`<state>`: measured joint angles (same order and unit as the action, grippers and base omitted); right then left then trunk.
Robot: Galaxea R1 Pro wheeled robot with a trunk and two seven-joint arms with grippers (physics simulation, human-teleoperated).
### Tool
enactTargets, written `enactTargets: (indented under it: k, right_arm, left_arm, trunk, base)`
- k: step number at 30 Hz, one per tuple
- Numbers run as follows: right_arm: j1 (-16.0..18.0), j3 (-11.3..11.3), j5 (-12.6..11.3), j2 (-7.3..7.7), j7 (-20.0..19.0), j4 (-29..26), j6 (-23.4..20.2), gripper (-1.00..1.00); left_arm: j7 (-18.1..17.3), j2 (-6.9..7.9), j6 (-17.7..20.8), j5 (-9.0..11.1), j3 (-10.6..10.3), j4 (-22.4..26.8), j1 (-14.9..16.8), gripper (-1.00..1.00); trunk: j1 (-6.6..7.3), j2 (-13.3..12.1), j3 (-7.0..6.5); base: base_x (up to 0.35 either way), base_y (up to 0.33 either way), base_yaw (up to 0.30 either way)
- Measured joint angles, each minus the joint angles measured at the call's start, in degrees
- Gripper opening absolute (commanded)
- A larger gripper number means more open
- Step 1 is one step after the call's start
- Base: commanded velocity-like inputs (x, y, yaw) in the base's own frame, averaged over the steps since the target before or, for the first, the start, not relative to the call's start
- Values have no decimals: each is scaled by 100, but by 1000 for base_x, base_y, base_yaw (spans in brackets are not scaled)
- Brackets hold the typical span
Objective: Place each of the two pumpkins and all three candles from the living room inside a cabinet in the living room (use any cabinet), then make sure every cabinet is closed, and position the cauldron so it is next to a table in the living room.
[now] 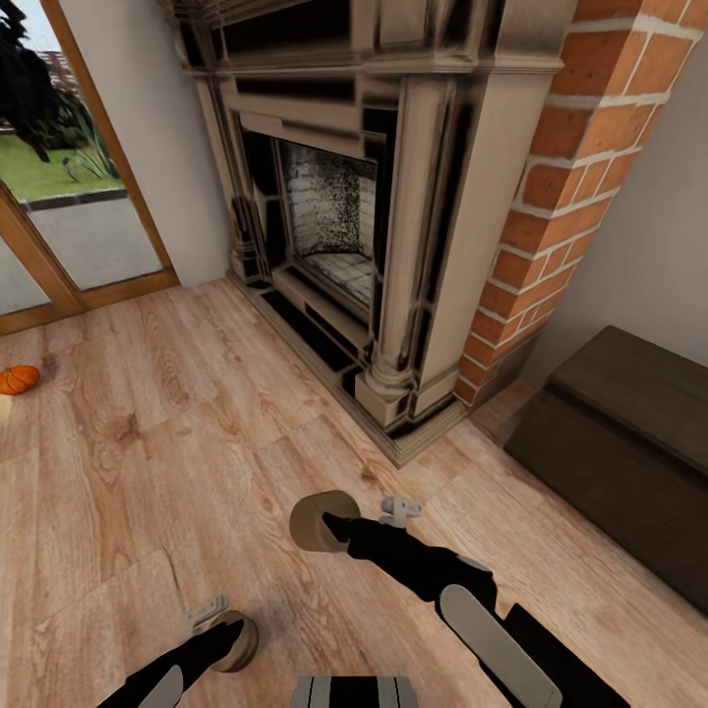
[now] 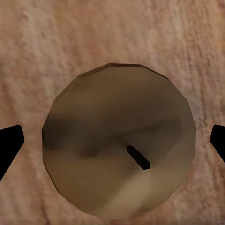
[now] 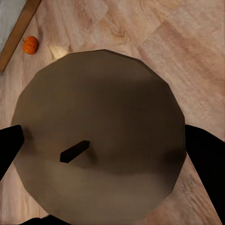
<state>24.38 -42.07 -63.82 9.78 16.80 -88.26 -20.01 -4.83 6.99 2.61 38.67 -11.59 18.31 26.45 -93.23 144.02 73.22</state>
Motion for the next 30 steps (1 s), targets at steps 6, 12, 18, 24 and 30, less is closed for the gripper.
enactTargets:
  k: [6,12,18,24,30]
  right_arm:
    - [0,6,-7,43,-124,3,-3,-100]
    - [-1,6,-4,47,-136,9,-6,-100]
    - [0,7,-7,47,-139,11,-4,-100]
    - [0,7,-7,47,-140,12,-4,-100]
    - [0,7,-7,47,-140,12,-4,-100]
  left_arm:
    - [0,0,-2,0,-8,0,0,100]
    - [0,-7,1,-2,-16,0,0,100]
    - [0,-9,-2,-3,-18,0,0,100]
    - [0,-9,-3,-6,-18,0,0,100]
    - [0,-9,-4,-16,-25,0,0,100]
  trunk:
    - [0,0,0]
    - [-8,4,66]
    - [-10,5,89]
    - [-10,5,89]
    - [-21,11,177]
  base:
    - [0,0,0]
    - [0,0,0]
    - [0,0,0]
    - [0,0,0]
    - [0,0,0]
